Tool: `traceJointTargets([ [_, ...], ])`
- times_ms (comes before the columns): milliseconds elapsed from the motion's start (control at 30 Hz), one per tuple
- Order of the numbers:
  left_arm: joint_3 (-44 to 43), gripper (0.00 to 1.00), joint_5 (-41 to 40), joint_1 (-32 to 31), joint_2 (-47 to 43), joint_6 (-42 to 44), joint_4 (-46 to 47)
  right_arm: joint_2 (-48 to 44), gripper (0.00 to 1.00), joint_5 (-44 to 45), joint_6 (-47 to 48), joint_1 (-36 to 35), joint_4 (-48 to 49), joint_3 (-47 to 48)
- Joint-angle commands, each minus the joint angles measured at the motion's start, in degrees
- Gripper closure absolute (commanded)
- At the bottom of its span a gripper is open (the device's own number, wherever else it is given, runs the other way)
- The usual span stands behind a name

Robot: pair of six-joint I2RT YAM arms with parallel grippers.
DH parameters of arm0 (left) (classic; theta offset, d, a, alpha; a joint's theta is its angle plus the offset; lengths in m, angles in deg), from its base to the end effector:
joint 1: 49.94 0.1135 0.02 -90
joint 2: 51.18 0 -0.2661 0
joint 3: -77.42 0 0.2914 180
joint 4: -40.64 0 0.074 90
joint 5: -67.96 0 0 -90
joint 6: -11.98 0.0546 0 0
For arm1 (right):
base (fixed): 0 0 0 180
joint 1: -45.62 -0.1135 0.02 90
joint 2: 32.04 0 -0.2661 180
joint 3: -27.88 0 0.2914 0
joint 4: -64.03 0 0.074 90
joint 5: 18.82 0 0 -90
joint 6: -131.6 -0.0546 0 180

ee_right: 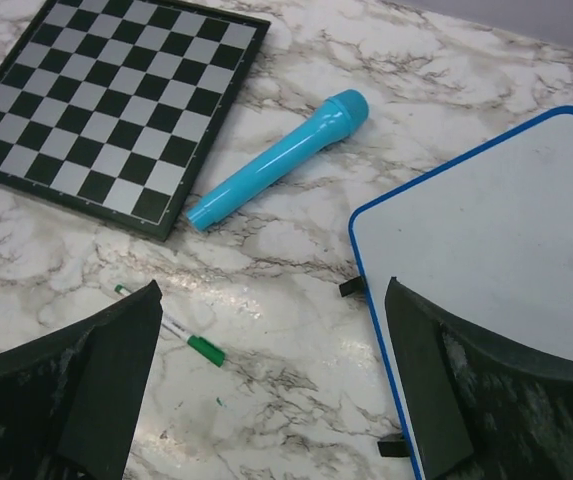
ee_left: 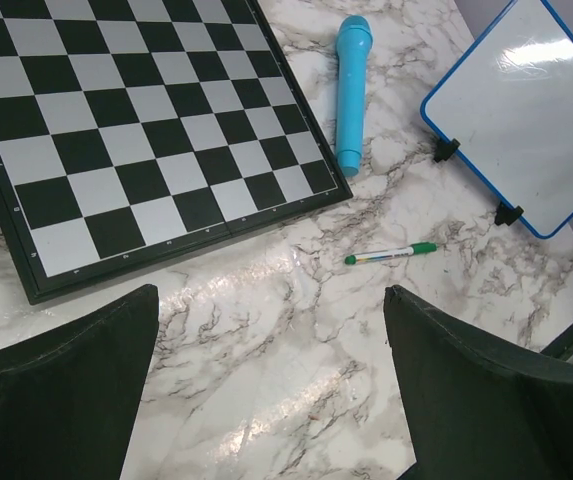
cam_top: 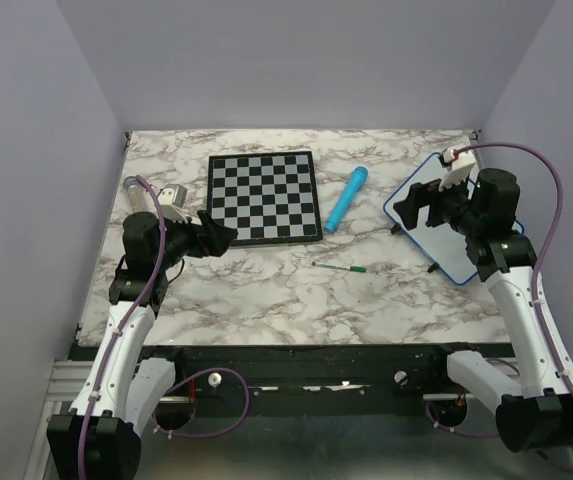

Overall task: Write a sentence on the whiteboard
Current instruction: Pick up the whiteboard marker from the center of the board.

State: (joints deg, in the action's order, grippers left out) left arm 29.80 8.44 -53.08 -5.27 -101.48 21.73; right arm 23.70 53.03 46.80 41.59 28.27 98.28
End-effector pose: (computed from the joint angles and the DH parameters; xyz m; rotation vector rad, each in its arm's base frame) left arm 0.2399 -0.0409 0.2775 0.0399 1.9081 -0.8135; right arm 0.2677 0.0359 0.3619 -0.3641 1.8963 0.2931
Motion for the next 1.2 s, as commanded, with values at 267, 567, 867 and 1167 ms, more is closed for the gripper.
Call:
traceJointTargets([
  [267, 1.29, 0.01, 1.42, -0.12, -0.38, -0.53, 1.67, 8.84, 0.00, -39.26, 29.07, -4.65, -11.89, -1.57],
  [567, 1.38, 0.01, 1.08, -0.12, 0.15, -0.36, 1.67, 16.40, 0.00, -14.55, 35.59, -17.76, -12.95, -2.71],
  [867, 1.21, 0.01, 0.63, -0.12, 0.06, -0.09, 1.58, 22.56, 0.00, -12.17, 36.03, -18.56, -11.37, -3.06],
  [1167, 1.29, 0.01, 0.63, -0.12, 0.23, -0.18, 1.84, 24.32, 0.00, -10.85, 37.52, -18.91, -10.14, -4.11],
])
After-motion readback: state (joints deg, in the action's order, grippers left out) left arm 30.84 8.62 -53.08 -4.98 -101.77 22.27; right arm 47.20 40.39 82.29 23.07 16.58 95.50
